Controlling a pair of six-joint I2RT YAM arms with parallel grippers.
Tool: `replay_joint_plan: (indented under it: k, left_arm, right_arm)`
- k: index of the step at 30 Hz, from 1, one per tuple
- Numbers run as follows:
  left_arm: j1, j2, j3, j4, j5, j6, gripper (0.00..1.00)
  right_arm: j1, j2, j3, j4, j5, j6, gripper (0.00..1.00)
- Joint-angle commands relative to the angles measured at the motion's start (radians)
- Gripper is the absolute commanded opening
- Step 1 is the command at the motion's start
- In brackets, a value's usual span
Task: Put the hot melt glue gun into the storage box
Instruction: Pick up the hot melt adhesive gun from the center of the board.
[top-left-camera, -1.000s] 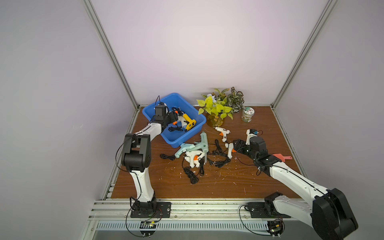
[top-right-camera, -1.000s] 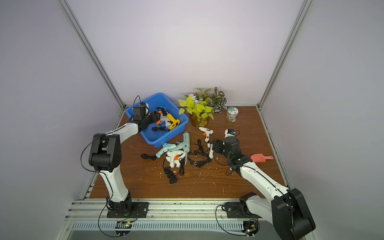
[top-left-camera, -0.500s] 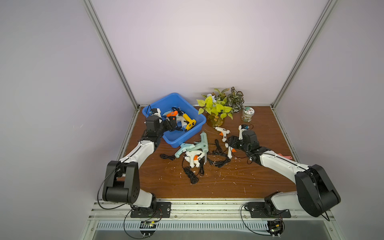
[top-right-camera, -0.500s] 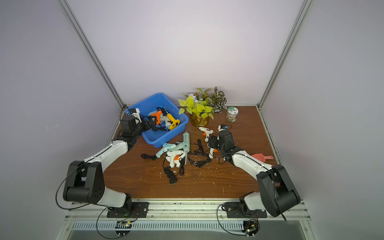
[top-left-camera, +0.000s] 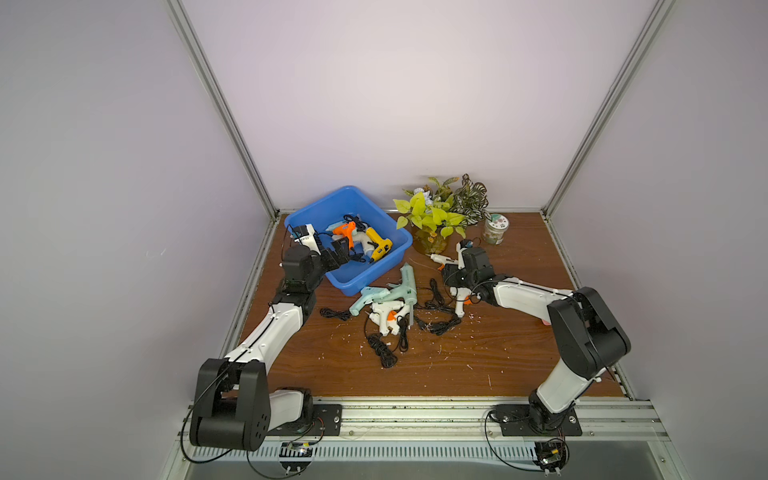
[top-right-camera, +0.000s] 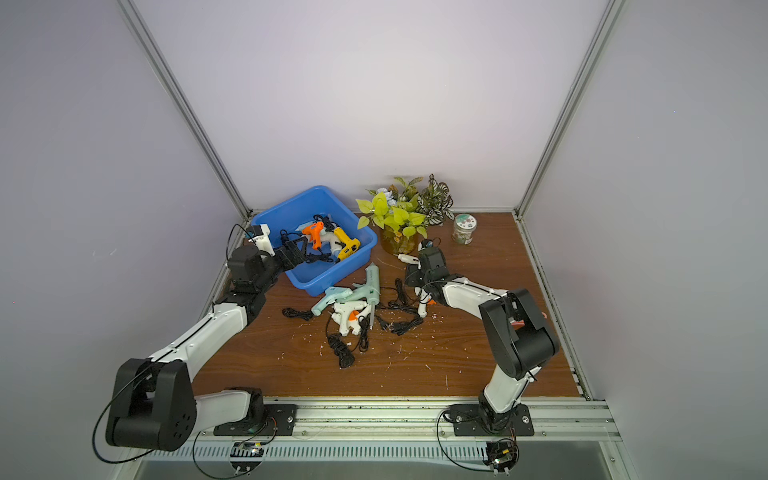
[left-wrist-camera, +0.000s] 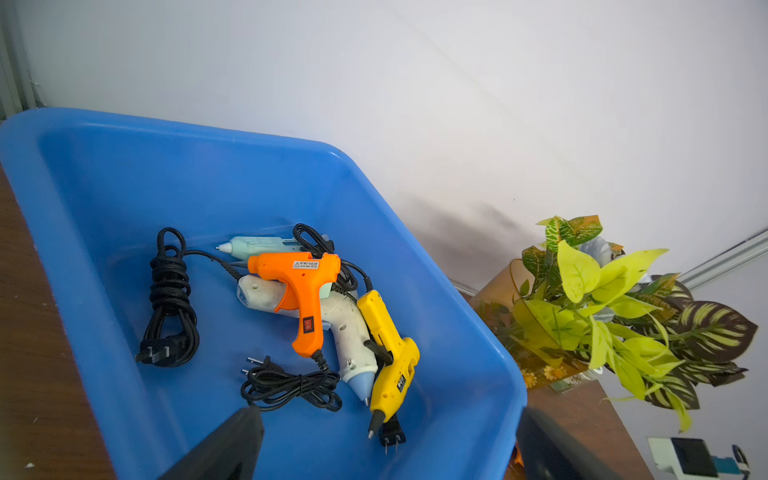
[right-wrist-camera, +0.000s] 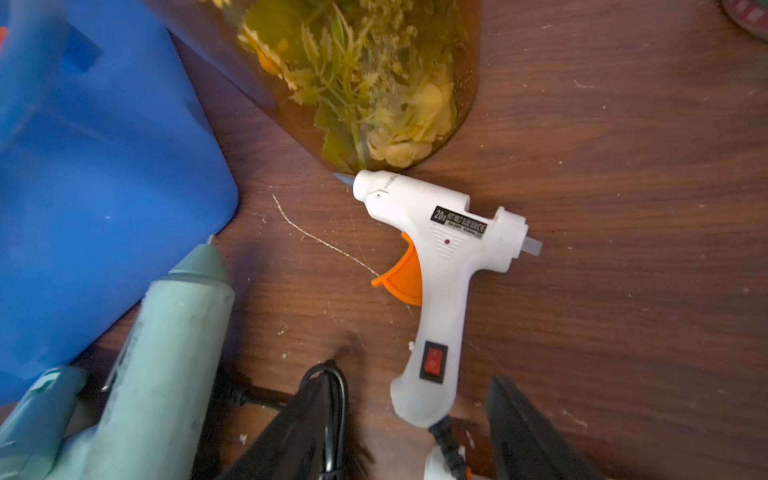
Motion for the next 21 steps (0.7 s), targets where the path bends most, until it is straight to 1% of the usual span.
replay_joint_plan:
  k: [1, 6, 13, 19, 21]
  left_arm:
    - [0.011, -0.009, -0.004, 0.025, -0.007, 0.019, 1.0]
    - [0.011, -0.006, -0.005, 0.025, -0.008, 0.023, 1.0]
    - [0.011, -0.008, -0.007, 0.027, -0.005, 0.024, 1.0]
    - [0.011, -0.007, -0.008, 0.026, -0.001, 0.025, 1.0]
    - [0.011, -0.01, -0.007, 0.024, -0.004, 0.027, 1.0]
  right_arm:
    - [0.013, 0.04, 0.066, -0.072, 0.052, -0.036, 0.67]
    - [0.015, 0.104, 0.115, -0.132, 0.098, -0.02, 0.65]
    - [0.015, 0.145, 0.123, -0.131, 0.108, -0.017, 0.57]
    - [0.015, 0.147, 0.116, -0.113, 0.094, -0.015, 0.49]
    - [0.015, 0.134, 0.111, -0.108, 0.086, -0.017, 0.42]
